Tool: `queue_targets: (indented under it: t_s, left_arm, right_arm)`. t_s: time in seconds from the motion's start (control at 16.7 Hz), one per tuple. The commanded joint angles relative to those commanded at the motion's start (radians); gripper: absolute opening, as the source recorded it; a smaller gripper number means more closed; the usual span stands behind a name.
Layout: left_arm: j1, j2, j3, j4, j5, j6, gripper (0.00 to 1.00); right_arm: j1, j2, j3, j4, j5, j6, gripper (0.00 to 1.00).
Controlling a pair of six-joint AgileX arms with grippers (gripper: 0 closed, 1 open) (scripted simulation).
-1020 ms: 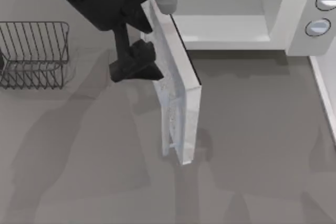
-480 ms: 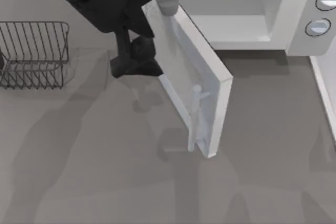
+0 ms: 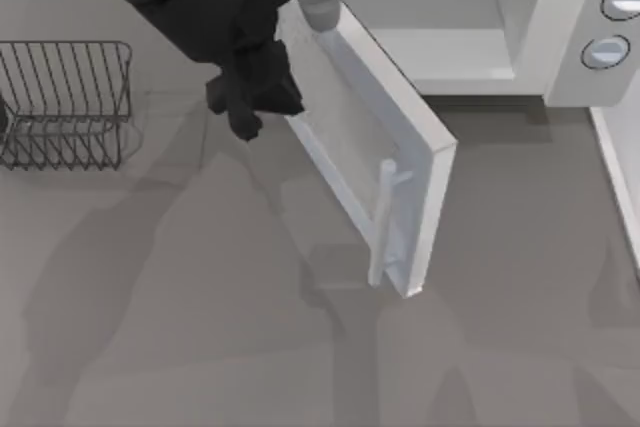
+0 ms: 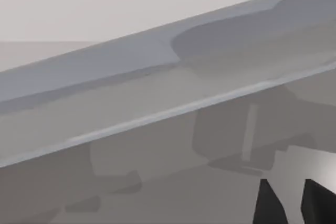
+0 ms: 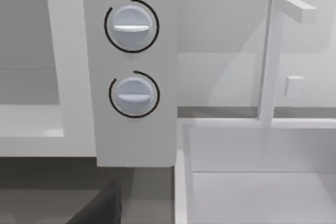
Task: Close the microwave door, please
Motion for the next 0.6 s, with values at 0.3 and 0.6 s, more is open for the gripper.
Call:
queue_targets:
  t_s: [0.3, 0.6]
  left_arm:
    - [0.000, 0.000, 0.000, 0.000, 0.000, 0.000, 0.00]
    - [0.000, 0.002, 0.002, 0.000, 0.000, -0.002, 0.00]
  right_arm:
    - [0.000, 0.000, 0.000, 0.000, 0.000, 0.000, 1.00]
    - [0.000, 0.000, 0.000, 0.000, 0.000, 0.000, 1.00]
